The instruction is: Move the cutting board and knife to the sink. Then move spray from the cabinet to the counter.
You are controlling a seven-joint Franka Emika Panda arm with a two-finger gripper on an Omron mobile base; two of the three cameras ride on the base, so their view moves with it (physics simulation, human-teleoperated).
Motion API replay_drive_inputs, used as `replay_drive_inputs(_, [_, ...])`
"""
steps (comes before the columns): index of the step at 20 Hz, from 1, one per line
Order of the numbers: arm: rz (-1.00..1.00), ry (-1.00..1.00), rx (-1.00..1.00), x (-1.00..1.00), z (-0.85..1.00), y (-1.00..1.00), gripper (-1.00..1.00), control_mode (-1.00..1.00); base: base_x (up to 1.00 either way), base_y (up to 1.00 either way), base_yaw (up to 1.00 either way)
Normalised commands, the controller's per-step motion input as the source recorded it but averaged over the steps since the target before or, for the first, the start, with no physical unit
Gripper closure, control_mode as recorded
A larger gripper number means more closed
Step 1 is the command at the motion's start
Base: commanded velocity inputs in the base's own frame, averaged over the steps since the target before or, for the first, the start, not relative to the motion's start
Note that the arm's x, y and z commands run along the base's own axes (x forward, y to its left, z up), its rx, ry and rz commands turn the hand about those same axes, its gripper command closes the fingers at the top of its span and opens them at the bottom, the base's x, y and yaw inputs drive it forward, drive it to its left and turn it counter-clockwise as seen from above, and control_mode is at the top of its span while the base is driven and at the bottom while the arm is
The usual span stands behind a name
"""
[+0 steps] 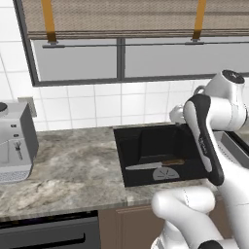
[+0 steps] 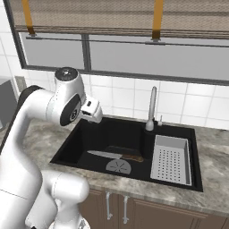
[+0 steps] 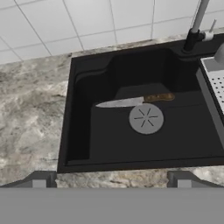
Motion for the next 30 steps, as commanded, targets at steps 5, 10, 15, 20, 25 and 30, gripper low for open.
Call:
replay_drive_inputs(5, [0.0,-0.03,0.0,-0.19,0.0,0.04,-1.0,-1.0,0.0,0.0,0.0])
replay_drive_inputs(10, [0.0,0.0,0.0,0.0,0.0,0.0,-1.0,1.0,-0.67,0.0,0.0])
replay_drive_inputs(15, [0.0,0.0,0.0,0.0,0.0,0.0,-1.0,1.0,-1.0,0.0,0.0])
replay_drive_inputs(20, [0.0,0.0,0.0,0.0,0.0,0.0,-1.0,1.0,-1.0,0.02,0.0])
replay_drive_inputs(25, [0.0,0.0,0.0,0.0,0.0,0.0,-1.0,1.0,-1.0,0.07,0.0])
replay_drive_inputs(30, [0.0,0.0,0.0,0.0,0.0,0.0,-1.0,1.0,-0.93,-0.07,-0.04])
